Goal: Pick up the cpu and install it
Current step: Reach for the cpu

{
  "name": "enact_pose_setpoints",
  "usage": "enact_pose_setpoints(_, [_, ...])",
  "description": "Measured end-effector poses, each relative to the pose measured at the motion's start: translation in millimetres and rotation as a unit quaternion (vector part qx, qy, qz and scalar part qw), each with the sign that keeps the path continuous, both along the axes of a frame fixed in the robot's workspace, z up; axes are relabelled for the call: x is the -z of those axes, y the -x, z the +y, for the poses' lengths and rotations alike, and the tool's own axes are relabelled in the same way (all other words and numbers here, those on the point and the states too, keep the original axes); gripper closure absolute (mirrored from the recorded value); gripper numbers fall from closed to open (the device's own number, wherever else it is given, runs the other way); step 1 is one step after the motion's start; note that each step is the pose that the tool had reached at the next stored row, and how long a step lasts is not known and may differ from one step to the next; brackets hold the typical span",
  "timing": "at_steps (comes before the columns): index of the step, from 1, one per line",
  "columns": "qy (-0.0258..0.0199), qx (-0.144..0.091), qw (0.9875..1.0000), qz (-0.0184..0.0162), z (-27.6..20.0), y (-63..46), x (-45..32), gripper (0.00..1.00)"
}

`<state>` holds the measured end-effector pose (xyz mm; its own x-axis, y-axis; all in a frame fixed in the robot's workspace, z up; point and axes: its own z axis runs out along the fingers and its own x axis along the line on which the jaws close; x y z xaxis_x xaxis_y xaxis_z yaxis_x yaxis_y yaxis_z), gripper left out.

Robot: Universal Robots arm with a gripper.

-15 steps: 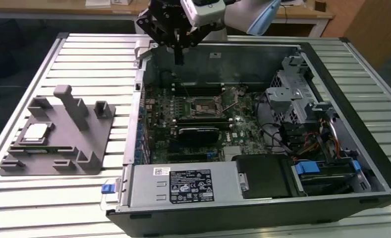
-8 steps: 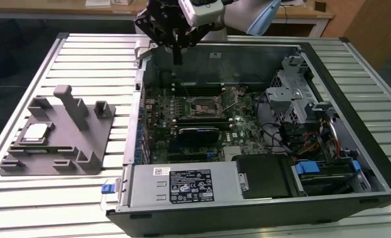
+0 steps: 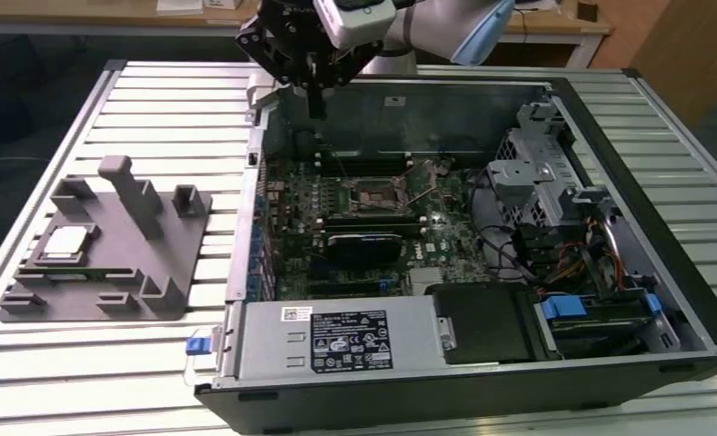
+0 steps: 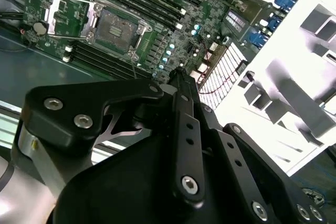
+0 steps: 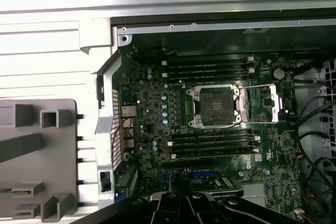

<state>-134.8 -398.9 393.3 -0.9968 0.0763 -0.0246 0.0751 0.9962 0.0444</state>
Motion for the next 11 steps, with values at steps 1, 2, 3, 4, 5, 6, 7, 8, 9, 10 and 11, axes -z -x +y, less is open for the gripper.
enact_pose_setpoints(1, [0.0000, 0.000, 1.0000, 0.0000, 0.0, 1.7, 0.0, 0.89])
enact_pose_setpoints(2, [0.0000, 0.000, 1.0000, -0.0001, 0.0, 3.4, 0.0, 0.89])
enact_pose_setpoints(3, [0.0000, 0.000, 1.0000, -0.0001, 0.0, 5.3, 0.0, 0.89])
enact_pose_setpoints(4, [0.0000, 0.000, 1.0000, -0.0002, 0.0, 7.3, -0.1, 0.89])
enact_pose_setpoints(5, [0.0001, 0.000, 1.0000, -0.0003, 0.0, 9.3, -0.1, 0.89])
enact_pose_setpoints(6, [0.0000, 0.000, 1.0000, -0.0004, 0.0, 11.4, 0.0, 0.89])
enact_pose_setpoints(7, [0.0000, 0.000, 1.0000, -0.0005, 0.0, 13.6, 0.0, 0.89])
enact_pose_setpoints(8, [0.0000, 0.000, 1.0000, -0.0006, 0.0, 15.8, 0.0, 0.89])
enact_pose_setpoints(9, [0.0000, 0.000, 1.0000, -0.0007, 0.0, 17.9, 0.0, 0.89])
enact_pose_setpoints(10, [0.0000, 0.000, 1.0000, -0.0008, 0.0, 19.9, 0.0, 0.89])
enact_pose_setpoints(11, [0.0000, 0.000, 1.0000, -0.0009, 0.0, 21.8, 0.0, 0.89])
